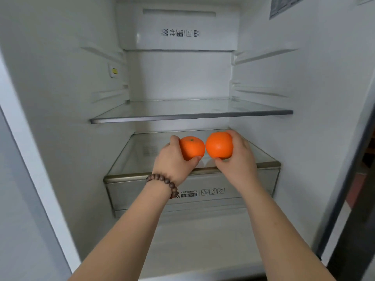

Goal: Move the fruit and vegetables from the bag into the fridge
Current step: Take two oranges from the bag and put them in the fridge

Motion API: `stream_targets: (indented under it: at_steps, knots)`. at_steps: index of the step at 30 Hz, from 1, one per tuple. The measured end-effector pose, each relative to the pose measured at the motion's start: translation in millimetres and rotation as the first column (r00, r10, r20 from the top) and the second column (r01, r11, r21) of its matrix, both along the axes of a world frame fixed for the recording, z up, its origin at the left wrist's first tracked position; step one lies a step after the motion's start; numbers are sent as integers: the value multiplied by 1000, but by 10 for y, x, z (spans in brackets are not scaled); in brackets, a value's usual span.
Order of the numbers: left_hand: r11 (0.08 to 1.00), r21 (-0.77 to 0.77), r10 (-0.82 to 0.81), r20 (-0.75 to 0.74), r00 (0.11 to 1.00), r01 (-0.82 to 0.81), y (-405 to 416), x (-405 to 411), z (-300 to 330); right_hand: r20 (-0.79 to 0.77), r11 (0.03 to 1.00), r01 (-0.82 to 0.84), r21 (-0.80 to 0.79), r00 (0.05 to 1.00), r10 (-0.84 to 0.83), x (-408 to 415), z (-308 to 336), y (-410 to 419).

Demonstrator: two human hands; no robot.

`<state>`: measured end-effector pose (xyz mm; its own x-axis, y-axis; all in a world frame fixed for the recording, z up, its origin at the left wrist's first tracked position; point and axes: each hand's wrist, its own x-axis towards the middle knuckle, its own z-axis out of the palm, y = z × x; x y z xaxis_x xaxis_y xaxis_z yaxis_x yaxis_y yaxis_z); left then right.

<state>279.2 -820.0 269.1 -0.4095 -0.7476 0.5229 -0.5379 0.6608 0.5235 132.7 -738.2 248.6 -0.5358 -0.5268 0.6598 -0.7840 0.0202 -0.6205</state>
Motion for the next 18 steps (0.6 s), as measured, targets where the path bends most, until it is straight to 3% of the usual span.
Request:
stream_targets:
  at_steps: [6, 10, 18]
  knots:
    - [992, 123, -58, 162, 985, 38, -236, -140, 180, 123, 991, -61, 122, 991, 46, -140, 197, -85]
    - [982, 174, -92, 141, 986, 66, -446, -312, 248, 202, 970, -132, 205, 975, 90, -424, 324, -298]
    - [976, 214, -83, 187, 979, 42, -846, -664, 287, 252, 955, -192, 225, 959, 133, -892, 325, -640]
